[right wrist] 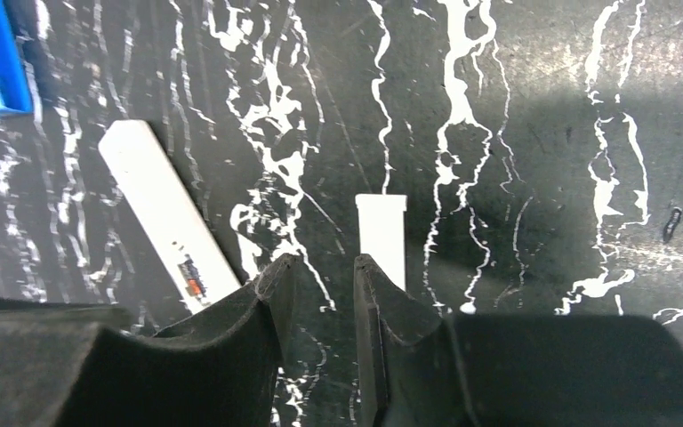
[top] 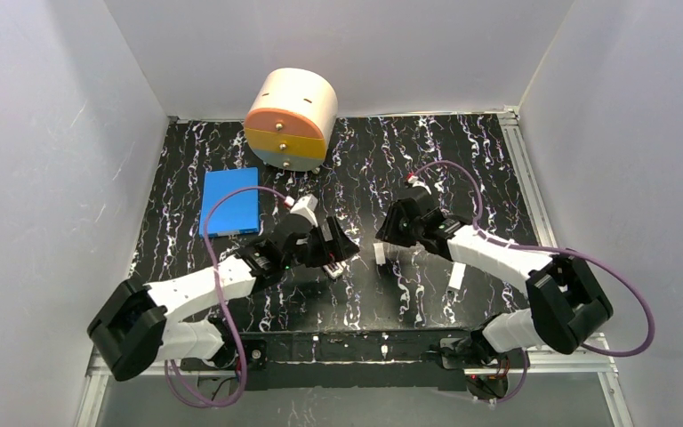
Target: Load the batteries into the remote control
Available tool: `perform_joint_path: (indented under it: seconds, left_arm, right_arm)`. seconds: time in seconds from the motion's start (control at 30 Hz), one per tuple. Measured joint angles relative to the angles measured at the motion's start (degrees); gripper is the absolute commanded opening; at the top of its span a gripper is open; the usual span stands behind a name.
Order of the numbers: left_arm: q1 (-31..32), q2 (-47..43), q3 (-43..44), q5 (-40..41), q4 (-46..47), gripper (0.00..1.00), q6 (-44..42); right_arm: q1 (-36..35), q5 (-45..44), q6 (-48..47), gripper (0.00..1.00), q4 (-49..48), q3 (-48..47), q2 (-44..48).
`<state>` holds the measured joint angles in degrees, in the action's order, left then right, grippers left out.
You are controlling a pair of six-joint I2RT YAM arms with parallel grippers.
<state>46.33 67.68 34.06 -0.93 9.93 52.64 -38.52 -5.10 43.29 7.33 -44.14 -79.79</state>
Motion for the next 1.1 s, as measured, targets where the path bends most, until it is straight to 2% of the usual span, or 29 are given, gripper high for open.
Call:
perform_joint_path:
  seconds: [0.1, 0.2, 0.3, 0.4, 0.6, 0.9, 0.97, 1.1]
  left_arm:
    - [0.9, 3.4, 0.0, 0.2, 0.8, 0.83, -1.1]
    - [1.4, 5.6, 0.1, 1.8, 0.7, 0.82, -1.4]
    - [1.5, 4.6, 0.0, 4.4, 0.7, 0.83, -1.0]
    - [1.5, 1.0, -1.2, 6.6, 1.2, 0.83, -0.8]
    - [1.5, -1.6, -1.8, 7.4, 3.4, 0.82, -1.0]
    - [1.5, -2.0, -4.6, 6.8, 9.0, 0.82, -2.1]
    - [1.5, -2.2, -5.0, 6.6, 9.9, 0.82, -2.6]
    - [1.5, -2.8, -5.6, 6.6, 10.9, 0.82, -3.2]
  right_arm:
    - [0.4, 0.9, 1.2, 0.44, -0.8, 0.0, 1.0]
    - [-0.4, -0.4, -1.6, 0.54, 2.7, -2.3, -1.8]
    - [-2.7, -3.7, -5.8, 0.63, 7.2, -6.1, -6.5]
    - [-4.7, -6.7, -9.0, 0.65, 10.8, -7.5, -8.5]
    - [-6.6, -9.6, -12.5, 0.65, 15.3, -9.4, -11.8]
    - [-7.7, -10.3, -14.8, 0.61, 17.1, -13.1, -17.1]
    - [-7.7, -10.3, -15.0, 0.59, 17.5, -14.3, -18.1]
    - [-7.7, -10.1, -15.0, 0.49, 18.0, -16.0, -19.6]
